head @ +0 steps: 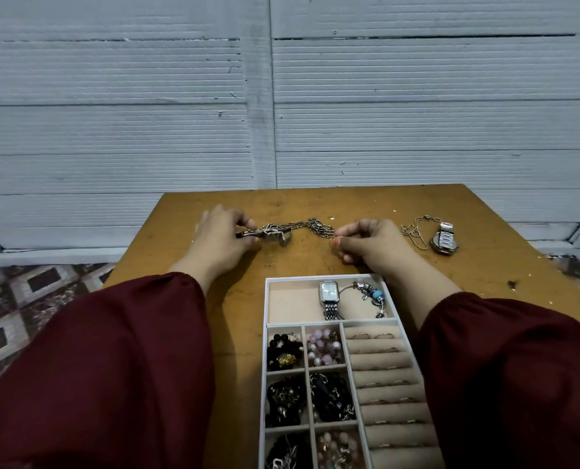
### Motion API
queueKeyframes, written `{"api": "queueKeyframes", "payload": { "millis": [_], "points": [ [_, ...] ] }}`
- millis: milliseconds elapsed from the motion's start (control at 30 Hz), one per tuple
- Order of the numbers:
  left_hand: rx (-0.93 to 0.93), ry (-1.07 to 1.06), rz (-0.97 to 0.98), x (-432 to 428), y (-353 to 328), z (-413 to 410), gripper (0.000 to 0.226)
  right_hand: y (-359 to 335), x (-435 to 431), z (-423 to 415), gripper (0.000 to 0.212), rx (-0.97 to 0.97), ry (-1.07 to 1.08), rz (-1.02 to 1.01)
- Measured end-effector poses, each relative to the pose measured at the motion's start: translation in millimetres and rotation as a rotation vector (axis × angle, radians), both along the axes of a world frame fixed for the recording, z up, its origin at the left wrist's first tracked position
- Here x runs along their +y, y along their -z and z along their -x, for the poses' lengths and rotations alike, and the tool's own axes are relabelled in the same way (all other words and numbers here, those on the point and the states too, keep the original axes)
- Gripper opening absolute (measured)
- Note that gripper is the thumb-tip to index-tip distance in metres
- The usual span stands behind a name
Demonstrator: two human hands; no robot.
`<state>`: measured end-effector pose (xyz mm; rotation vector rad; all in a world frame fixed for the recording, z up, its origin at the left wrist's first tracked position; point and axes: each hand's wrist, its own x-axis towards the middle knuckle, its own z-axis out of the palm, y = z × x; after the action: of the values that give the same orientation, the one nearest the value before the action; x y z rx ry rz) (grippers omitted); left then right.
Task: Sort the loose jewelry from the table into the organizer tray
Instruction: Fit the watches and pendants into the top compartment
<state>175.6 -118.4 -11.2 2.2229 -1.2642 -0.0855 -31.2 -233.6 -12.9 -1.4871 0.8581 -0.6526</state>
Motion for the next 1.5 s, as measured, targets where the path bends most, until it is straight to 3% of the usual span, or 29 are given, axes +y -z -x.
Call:
{"api": "queueKeyframes", "payload": {
  "millis": [233,400,633,1100,1300,1500],
  "points": [
    [0.276,0.016,0.172,6,-20,17,0.021,-16,12,14,0.008,-0.091,0.090,-0.022],
    [0.505,0.157,0.311,11,-40,38,0.019,-28,26,23,0.008,-0.123,0.130,0.001],
    [0.517,0.116,0.291,19,-56,53,0.005,-41,44,42,0.007,-0.122,0.142,0.097],
    [0.901,0.116,0.440,55,-38,116,0.029,-54,100,87,0.009,-0.265,0.186,0.045],
    [0.963,0.155,0.583,83,-37,147,0.022,-57,127,114,0.009,-0.249,0.199,0.073],
    [0.922,0.160,0.634,106,-28,175,0.032,-46,150,140,0.009,-0.166,0.210,0.182]
  ]
}}
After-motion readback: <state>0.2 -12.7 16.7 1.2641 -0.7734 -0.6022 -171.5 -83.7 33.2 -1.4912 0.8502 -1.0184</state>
